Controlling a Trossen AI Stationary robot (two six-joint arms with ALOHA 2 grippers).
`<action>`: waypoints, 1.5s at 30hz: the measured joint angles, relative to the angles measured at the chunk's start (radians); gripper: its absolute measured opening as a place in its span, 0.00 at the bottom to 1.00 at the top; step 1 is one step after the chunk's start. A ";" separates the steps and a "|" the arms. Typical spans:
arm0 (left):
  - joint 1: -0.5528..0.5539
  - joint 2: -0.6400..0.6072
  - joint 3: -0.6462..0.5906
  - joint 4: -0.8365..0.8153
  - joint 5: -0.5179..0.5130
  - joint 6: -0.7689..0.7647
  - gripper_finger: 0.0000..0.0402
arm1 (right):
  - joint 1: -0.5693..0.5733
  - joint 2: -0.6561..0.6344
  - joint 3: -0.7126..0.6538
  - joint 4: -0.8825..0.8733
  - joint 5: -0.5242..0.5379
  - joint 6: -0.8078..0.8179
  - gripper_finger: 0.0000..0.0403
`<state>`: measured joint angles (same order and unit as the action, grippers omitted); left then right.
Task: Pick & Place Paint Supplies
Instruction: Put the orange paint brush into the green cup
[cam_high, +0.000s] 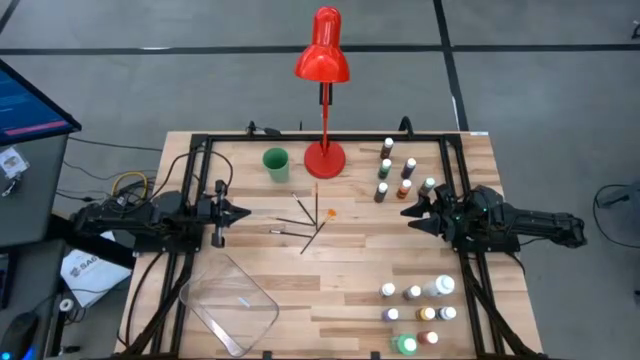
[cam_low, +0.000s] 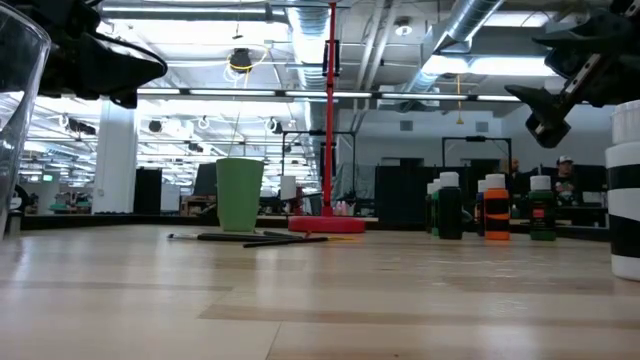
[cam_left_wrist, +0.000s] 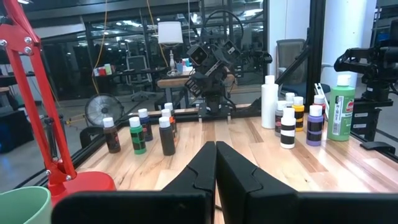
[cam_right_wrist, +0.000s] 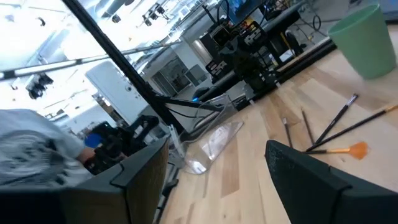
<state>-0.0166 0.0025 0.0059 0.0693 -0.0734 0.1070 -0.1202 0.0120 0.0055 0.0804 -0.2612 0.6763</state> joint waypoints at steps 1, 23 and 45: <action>0.000 0.000 0.000 0.001 0.000 0.000 0.00 | 0.000 0.000 0.000 0.000 0.000 -0.002 0.66; 0.000 0.000 0.000 0.016 0.000 -0.471 0.00 | -0.001 0.000 0.000 0.032 0.180 0.395 0.66; 0.000 0.000 0.000 0.038 0.000 -0.489 0.00 | 0.006 0.163 0.204 0.017 0.376 0.427 0.66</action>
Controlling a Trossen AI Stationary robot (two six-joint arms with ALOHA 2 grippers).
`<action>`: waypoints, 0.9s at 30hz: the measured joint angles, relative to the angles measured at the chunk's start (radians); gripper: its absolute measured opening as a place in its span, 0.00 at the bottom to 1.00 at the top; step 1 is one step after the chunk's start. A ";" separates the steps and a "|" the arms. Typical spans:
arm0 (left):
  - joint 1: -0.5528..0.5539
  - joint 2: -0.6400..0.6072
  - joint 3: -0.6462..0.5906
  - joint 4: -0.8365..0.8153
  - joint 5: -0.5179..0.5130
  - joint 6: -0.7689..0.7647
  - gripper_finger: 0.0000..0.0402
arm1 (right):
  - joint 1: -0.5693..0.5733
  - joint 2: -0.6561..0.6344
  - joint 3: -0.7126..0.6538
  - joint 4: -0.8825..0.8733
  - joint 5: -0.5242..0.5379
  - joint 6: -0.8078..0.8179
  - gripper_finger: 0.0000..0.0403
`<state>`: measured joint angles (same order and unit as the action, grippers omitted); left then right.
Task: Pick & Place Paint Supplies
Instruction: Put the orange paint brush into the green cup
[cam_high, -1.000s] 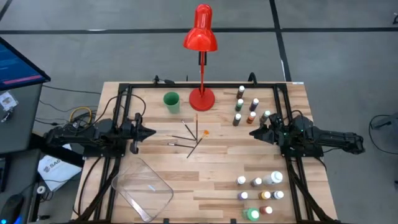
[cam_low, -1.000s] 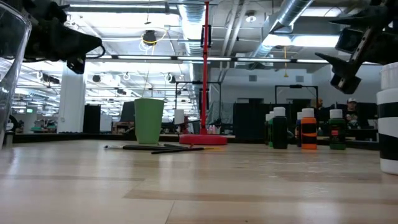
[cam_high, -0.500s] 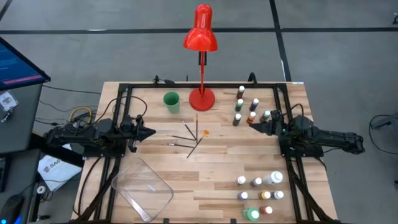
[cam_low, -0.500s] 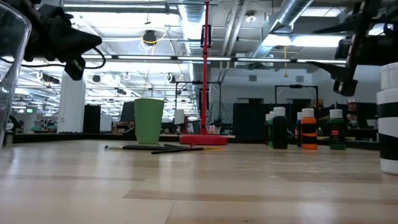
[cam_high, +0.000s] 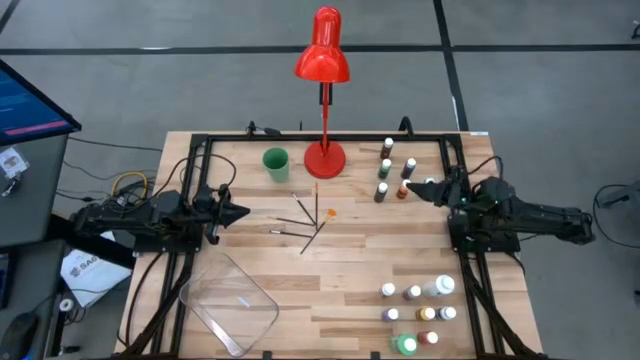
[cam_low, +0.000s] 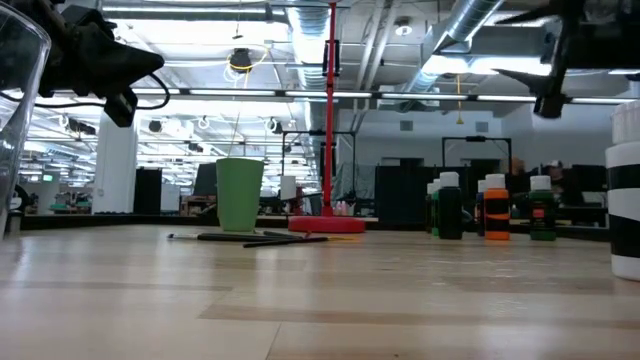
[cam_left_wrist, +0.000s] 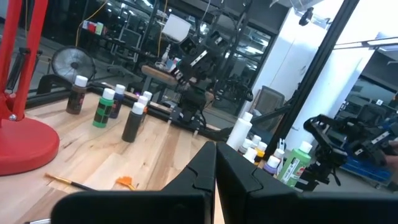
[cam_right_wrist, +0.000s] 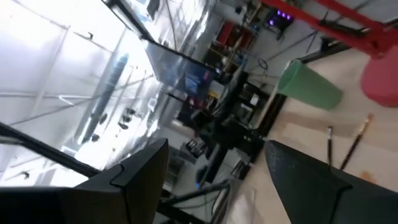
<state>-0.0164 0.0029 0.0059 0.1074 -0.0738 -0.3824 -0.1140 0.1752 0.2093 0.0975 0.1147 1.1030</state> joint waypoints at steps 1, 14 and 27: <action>0.000 0.000 0.000 0.000 0.000 0.000 0.00 | 0.004 0.042 0.030 0.005 -0.012 -0.009 0.66; 0.000 0.000 0.000 0.007 0.000 0.000 0.00 | 0.036 0.811 0.605 -0.363 -0.039 -0.092 0.66; 0.000 0.000 0.000 0.015 0.000 0.003 0.00 | 0.057 1.396 1.196 -0.918 -0.040 0.019 0.66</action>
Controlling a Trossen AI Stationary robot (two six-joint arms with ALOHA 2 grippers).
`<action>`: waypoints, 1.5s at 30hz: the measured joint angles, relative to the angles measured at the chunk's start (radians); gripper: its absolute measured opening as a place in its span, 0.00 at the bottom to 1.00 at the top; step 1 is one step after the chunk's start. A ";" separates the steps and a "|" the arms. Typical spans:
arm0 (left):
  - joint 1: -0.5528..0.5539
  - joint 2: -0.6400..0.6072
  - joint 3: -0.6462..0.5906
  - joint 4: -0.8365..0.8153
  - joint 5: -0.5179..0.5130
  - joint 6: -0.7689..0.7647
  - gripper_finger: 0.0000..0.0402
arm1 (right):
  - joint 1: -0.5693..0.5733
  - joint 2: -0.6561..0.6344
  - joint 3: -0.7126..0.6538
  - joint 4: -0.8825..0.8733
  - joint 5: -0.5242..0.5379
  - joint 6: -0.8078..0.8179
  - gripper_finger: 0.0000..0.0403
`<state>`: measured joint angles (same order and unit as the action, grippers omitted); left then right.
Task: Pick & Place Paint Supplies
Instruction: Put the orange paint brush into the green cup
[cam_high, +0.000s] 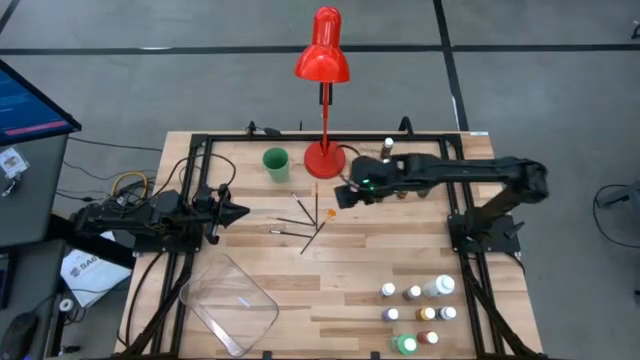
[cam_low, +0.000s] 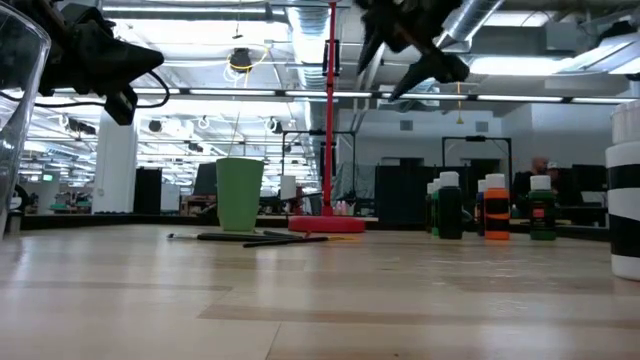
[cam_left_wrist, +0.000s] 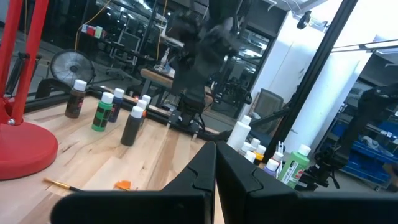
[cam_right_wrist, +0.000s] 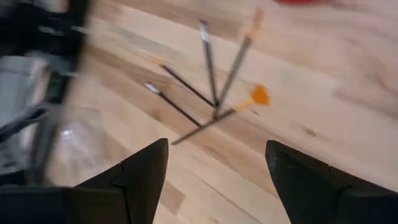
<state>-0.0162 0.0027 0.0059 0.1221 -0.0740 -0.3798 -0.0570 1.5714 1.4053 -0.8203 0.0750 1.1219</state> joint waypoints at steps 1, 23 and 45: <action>0.000 0.000 0.000 0.000 0.000 0.000 0.00 | 0.005 0.033 0.030 -0.031 0.000 0.020 0.66; 0.000 0.000 0.000 0.002 0.000 0.001 0.00 | -0.002 0.475 0.156 0.020 -0.071 0.472 0.66; 0.000 0.000 0.000 0.003 -0.006 0.001 0.00 | -0.072 0.544 0.155 0.016 0.008 0.621 0.66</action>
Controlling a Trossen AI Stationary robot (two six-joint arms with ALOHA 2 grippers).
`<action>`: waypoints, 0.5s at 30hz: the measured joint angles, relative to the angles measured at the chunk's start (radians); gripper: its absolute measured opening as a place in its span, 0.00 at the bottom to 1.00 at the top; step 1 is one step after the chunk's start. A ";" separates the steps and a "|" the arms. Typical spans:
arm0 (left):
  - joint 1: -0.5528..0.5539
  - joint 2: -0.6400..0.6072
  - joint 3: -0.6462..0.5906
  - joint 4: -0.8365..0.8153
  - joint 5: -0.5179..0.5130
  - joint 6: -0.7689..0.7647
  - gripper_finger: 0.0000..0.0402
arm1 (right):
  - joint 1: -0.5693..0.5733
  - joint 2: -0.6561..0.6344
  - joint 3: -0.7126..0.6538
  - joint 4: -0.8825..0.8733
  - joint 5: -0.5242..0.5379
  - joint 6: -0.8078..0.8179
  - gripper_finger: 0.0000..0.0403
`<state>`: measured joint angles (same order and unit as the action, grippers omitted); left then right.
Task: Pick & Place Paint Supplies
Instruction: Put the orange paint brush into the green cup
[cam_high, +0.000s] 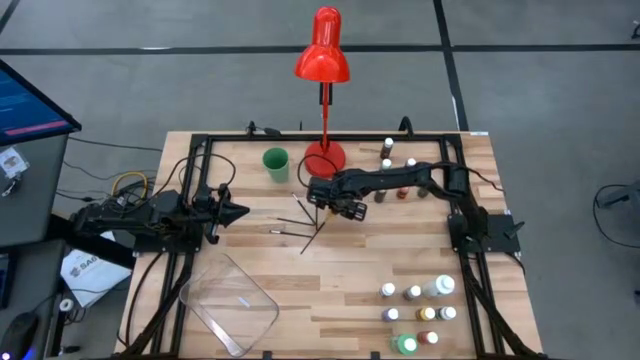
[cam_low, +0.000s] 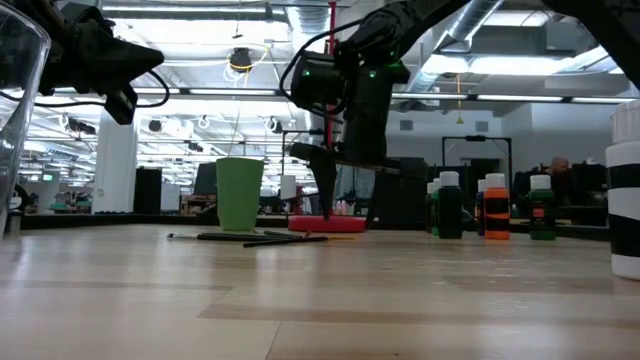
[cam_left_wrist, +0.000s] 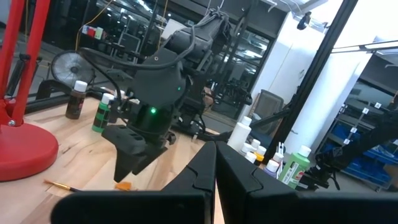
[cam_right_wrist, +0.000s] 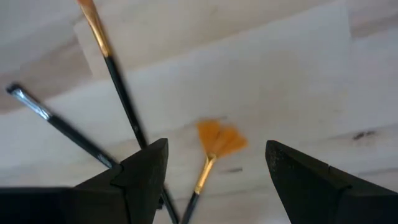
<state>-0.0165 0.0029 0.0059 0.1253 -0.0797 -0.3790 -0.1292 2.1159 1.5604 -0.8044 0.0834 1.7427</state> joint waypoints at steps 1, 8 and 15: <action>0.000 0.000 0.000 0.000 -0.001 0.000 0.00 | -0.002 0.000 0.000 0.002 0.001 0.008 0.66; 0.000 0.000 0.000 0.000 -0.004 0.000 0.00 | 0.015 0.001 0.000 0.002 0.021 0.054 0.66; 0.000 0.007 0.000 0.002 -0.007 0.000 0.00 | 0.035 0.064 0.005 0.057 -0.007 0.094 0.66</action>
<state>-0.0164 0.0094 0.0061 0.1274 -0.0864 -0.3788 -0.0941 2.1798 1.5651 -0.7475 0.0761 1.8363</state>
